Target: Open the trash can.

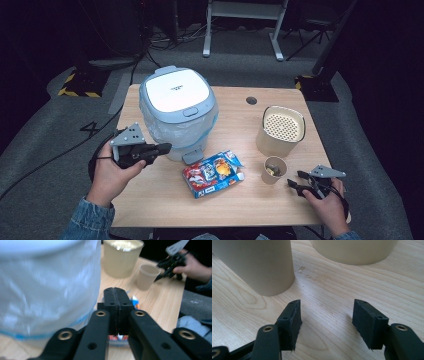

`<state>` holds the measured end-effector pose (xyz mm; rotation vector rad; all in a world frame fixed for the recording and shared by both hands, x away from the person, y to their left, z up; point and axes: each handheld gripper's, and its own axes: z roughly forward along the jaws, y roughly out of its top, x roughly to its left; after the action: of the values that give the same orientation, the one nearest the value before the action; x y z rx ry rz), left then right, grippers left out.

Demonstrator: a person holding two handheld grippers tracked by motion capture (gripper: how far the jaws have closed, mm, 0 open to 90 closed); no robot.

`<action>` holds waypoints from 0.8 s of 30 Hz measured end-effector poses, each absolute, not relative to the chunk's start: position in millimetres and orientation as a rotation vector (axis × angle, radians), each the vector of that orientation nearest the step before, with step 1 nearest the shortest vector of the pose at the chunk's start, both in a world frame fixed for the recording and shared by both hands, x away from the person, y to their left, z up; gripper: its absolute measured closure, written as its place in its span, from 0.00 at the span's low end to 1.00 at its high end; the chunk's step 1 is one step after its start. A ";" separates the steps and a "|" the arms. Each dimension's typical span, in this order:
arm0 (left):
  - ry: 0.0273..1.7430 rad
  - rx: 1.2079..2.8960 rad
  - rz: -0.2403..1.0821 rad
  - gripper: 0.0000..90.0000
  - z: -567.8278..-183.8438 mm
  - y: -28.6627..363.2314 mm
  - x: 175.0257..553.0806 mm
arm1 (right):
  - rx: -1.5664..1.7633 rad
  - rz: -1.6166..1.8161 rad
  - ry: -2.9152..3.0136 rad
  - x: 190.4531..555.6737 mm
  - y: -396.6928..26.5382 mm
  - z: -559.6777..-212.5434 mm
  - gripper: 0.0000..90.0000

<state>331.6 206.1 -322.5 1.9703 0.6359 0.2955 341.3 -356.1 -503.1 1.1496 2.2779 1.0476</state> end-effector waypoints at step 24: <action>0.521 1.988 0.309 1.00 -268.7 178.1 397.6 | 1.149 1.048 2.278 341.2 -356.1 -503.1 0.45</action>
<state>397.6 178.1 -268.7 1.9877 0.5213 0.3095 341.2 -356.1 -503.1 1.1492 2.2776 1.0476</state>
